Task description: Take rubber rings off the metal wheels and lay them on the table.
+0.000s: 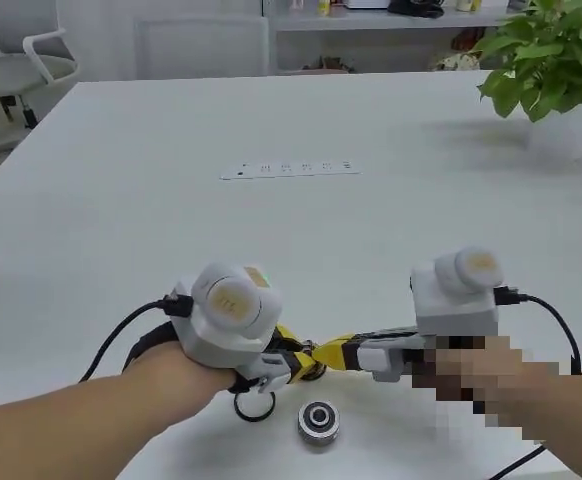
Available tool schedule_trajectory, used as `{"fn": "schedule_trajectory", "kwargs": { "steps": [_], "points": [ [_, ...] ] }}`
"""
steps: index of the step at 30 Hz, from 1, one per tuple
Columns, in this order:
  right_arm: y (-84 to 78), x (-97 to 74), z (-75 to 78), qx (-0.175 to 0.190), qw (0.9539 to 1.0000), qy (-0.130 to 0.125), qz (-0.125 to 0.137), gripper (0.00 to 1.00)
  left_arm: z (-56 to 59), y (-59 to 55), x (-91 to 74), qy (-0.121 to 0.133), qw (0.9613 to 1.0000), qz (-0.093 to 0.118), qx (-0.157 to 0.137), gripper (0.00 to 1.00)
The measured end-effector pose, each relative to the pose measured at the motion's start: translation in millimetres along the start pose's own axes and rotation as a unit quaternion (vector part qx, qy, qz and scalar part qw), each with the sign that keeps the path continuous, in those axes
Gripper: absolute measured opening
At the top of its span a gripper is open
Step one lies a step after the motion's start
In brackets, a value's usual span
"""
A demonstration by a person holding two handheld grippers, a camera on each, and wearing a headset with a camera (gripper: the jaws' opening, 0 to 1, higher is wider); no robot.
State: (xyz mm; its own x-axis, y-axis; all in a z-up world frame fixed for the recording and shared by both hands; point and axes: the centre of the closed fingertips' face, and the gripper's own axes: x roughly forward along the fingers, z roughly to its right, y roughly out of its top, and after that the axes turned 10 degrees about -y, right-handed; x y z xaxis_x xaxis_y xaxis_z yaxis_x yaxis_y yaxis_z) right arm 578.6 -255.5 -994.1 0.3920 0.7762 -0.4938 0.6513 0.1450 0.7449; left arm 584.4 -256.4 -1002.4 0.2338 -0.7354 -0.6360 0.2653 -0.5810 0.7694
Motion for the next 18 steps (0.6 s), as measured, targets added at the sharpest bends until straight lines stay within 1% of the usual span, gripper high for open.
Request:
{"fn": "schedule_trajectory", "kwargs": {
  "steps": [2, 12, 18],
  "points": [
    [0.0, -0.9, -1.4, 0.005, 1.0000, 0.003, 0.002, 0.00, 0.2, 0.0, -0.2, 0.000, 1.0000, 0.000, 0.000, 0.12],
    [0.7, -4.7, -9.8, 0.041, 0.9986, 0.034, 0.006, 0.00, 0.9, -0.3, -0.4, -0.004, 1.0000, -0.003, 0.007, 0.12],
    [-2.6, -1.9, -1.1, 0.019, 0.9998, 0.006, -0.003, 0.00, 1.5, -1.0, -0.1, -0.002, 0.9999, -0.006, 0.012, 0.13]
  ]
}}
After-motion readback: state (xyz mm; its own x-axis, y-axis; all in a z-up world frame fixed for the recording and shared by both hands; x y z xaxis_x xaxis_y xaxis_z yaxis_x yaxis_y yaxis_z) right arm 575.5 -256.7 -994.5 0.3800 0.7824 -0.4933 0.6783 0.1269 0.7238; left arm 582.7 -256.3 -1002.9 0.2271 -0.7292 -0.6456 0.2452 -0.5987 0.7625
